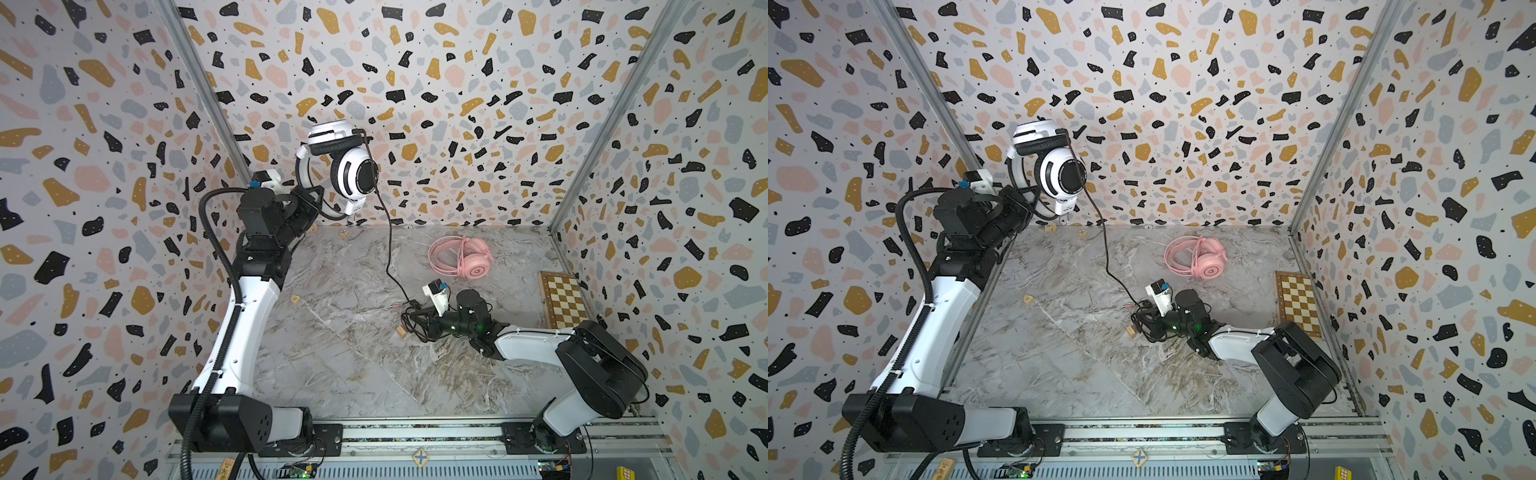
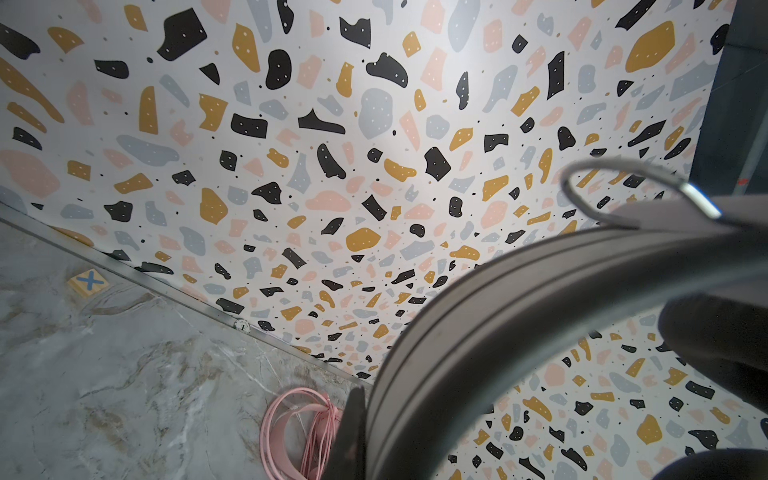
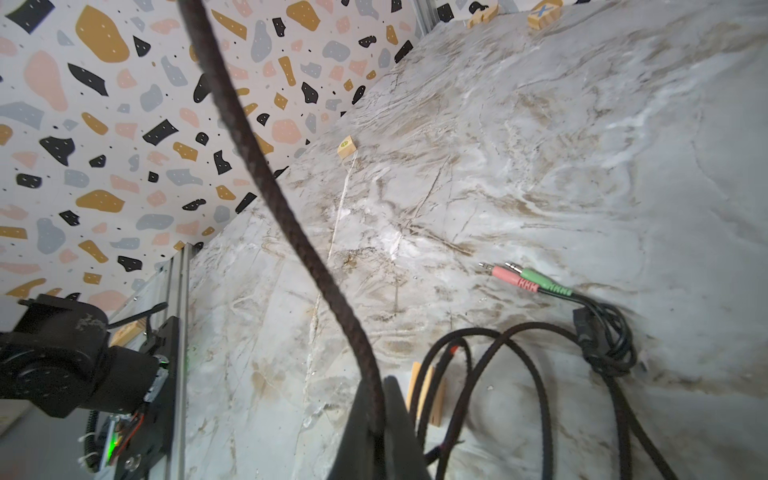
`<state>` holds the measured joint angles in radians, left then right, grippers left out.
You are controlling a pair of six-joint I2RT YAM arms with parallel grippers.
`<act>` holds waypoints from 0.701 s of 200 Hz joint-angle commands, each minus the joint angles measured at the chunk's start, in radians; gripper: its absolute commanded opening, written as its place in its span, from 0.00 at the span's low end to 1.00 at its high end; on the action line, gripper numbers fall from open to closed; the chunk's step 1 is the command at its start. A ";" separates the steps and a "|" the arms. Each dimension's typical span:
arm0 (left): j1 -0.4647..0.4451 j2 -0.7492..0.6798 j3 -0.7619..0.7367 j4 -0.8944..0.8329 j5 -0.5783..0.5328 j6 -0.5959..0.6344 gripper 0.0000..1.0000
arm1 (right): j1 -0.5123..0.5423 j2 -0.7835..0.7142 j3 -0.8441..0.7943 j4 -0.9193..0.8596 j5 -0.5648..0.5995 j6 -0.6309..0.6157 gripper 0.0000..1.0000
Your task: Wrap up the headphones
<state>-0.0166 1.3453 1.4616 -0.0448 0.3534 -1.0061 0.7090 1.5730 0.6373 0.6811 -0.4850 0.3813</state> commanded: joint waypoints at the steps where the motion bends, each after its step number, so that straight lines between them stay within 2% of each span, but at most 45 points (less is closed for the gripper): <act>1: -0.001 -0.028 0.055 0.079 0.000 0.004 0.00 | 0.004 -0.052 -0.030 0.002 -0.006 -0.008 0.00; 18: -0.001 -0.039 0.037 0.046 -0.061 0.006 0.00 | 0.010 -0.093 -0.033 -0.072 0.031 -0.026 0.00; 44: -0.002 -0.093 -0.061 0.039 -0.288 -0.042 0.00 | 0.060 -0.163 0.018 -0.260 0.132 -0.059 0.00; 63: -0.016 -0.118 -0.120 0.042 -0.404 -0.069 0.00 | 0.137 -0.182 0.109 -0.412 0.198 -0.100 0.00; 85: -0.054 -0.108 -0.126 -0.042 -0.564 -0.051 0.00 | 0.245 -0.178 0.255 -0.654 0.358 -0.204 0.00; 104: -0.077 -0.083 -0.128 -0.093 -0.615 -0.012 0.00 | 0.299 -0.180 0.364 -0.811 0.455 -0.279 0.00; 140: -0.080 -0.072 -0.181 -0.096 -0.593 0.033 0.00 | 0.321 -0.239 0.507 -0.982 0.578 -0.349 0.00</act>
<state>-0.0937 1.2846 1.3006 -0.2180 -0.2031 -1.0065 1.0298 1.4055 1.0603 -0.0898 -0.0631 0.1192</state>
